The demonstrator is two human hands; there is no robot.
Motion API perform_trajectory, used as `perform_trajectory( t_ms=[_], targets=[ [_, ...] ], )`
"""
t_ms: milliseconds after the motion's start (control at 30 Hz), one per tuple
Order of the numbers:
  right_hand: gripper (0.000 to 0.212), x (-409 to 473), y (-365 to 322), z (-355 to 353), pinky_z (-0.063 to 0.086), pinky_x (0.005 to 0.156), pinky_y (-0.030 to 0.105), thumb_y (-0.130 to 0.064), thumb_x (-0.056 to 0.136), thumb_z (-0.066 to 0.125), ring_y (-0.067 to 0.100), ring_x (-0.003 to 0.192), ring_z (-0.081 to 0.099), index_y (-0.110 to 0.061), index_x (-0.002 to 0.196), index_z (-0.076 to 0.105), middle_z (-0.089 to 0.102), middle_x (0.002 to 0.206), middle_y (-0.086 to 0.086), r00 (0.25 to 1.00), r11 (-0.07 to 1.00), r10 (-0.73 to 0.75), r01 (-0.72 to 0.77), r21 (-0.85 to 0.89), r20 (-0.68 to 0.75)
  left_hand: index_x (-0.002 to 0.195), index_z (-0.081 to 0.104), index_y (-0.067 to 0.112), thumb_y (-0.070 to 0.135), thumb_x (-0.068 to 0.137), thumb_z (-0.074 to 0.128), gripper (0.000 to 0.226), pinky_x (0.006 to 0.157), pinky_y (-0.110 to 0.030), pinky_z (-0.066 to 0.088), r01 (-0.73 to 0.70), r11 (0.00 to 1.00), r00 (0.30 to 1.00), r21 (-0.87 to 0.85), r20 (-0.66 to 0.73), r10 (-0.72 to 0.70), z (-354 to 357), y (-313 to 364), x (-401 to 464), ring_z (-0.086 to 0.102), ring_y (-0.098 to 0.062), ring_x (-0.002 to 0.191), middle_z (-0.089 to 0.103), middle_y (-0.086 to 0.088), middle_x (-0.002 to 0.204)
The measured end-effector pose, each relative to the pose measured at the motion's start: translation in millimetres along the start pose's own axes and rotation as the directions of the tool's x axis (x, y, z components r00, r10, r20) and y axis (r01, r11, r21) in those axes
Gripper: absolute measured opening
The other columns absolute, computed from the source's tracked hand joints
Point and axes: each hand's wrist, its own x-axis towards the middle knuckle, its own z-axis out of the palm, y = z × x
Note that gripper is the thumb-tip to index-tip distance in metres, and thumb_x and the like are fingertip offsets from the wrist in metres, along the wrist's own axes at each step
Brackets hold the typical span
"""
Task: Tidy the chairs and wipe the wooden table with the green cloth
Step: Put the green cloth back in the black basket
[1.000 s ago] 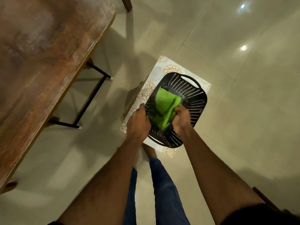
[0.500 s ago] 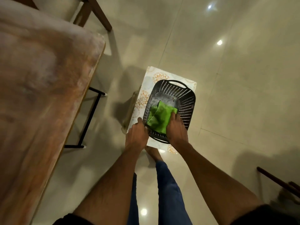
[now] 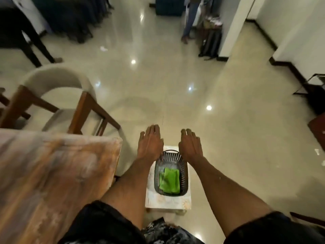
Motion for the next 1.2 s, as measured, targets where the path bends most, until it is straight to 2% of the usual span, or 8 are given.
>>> perform_trajectory(
  t_ms=[100, 200, 433, 633, 967, 1100, 1200],
  targets=[
    [0.051, 40, 1, -67, 0.046, 0.098, 0.05, -0.01, 0.095, 0.056, 0.041, 0.123, 0.057, -0.003, 0.145, 0.048, 0.056, 0.138, 0.02, 0.986, 1.0, -0.004, 0.003, -0.003, -0.165, 0.157, 0.033, 0.005, 0.037, 0.107, 0.05, 0.062, 0.118, -0.048, 0.033, -0.069, 0.995, 0.988, 0.078, -0.13, 0.078, -54, 16, 38, 0.04, -0.029, 0.149, 0.045, -0.013, 0.158],
    [0.042, 67, 6, -129, 0.046, 0.093, 0.05, -0.007, 0.093, 0.052, 0.039, 0.116, 0.059, -0.004, 0.136, 0.053, 0.059, 0.13, 0.018, 0.948, 1.0, -0.013, 0.01, -0.014, -0.317, 0.16, 0.029, 0.003, 0.042, 0.108, 0.047, 0.067, 0.12, -0.049, 0.032, -0.115, 0.982, 0.963, 0.152, -0.227, 0.148, -106, 34, 65, 0.035, -0.03, 0.154, 0.038, -0.016, 0.165],
    [0.029, 107, 6, -221, 0.047, 0.092, 0.046, -0.012, 0.098, 0.048, 0.032, 0.109, 0.061, -0.01, 0.125, 0.056, 0.063, 0.122, 0.012, 0.838, 0.994, -0.093, 0.046, -0.1, -0.538, 0.166, 0.015, 0.003, 0.053, 0.11, 0.035, 0.077, 0.127, -0.048, 0.023, -0.134, 0.97, 0.904, 0.204, -0.376, 0.204, -174, 63, 90, 0.013, -0.03, 0.164, 0.016, -0.016, 0.176],
    [0.034, 115, 13, -240, 0.047, 0.101, 0.045, -0.029, 0.106, 0.047, 0.031, 0.116, 0.06, -0.008, 0.132, 0.055, 0.062, 0.129, 0.014, 0.79, 0.985, -0.158, 0.08, -0.156, -0.592, 0.169, 0.007, 0.007, 0.058, 0.11, 0.024, 0.08, 0.131, -0.048, 0.015, -0.133, 0.969, 0.871, 0.208, -0.443, 0.215, -202, 79, 96, 0.006, -0.029, 0.165, 0.004, -0.013, 0.178],
    [0.046, 113, 26, -235, 0.045, 0.109, 0.047, -0.044, 0.109, 0.046, 0.032, 0.128, 0.057, -0.009, 0.139, 0.051, 0.058, 0.141, 0.015, 0.764, 0.979, -0.181, 0.081, -0.187, -0.619, 0.169, 0.008, 0.009, 0.061, 0.109, 0.023, 0.081, 0.131, -0.048, 0.014, -0.092, 0.966, 0.868, 0.241, -0.457, 0.197, -208, 80, 94, 0.005, -0.029, 0.165, 0.005, -0.013, 0.178],
    [0.047, 102, 27, -250, 0.044, 0.11, 0.045, -0.045, 0.108, 0.047, 0.03, 0.127, 0.057, -0.011, 0.139, 0.051, 0.058, 0.139, 0.013, 0.742, 0.983, -0.18, 0.116, -0.141, -0.645, 0.169, 0.007, 0.008, 0.061, 0.109, 0.023, 0.081, 0.13, -0.048, 0.012, -0.091, 0.964, 0.862, 0.25, -0.465, 0.202, -212, 82, 92, 0.004, -0.028, 0.165, 0.004, -0.013, 0.178],
    [0.044, 78, 27, -302, 0.042, 0.112, 0.044, -0.041, 0.105, 0.053, 0.029, 0.125, 0.058, -0.011, 0.138, 0.052, 0.059, 0.137, 0.013, 0.653, 0.98, -0.115, 0.196, 0.02, -0.749, 0.169, 0.006, 0.007, 0.059, 0.108, 0.02, 0.081, 0.13, -0.048, 0.013, -0.089, 0.965, 0.856, 0.247, -0.477, 0.201, -214, 77, 90, 0.003, -0.027, 0.165, 0.003, -0.013, 0.178]
  ],
)
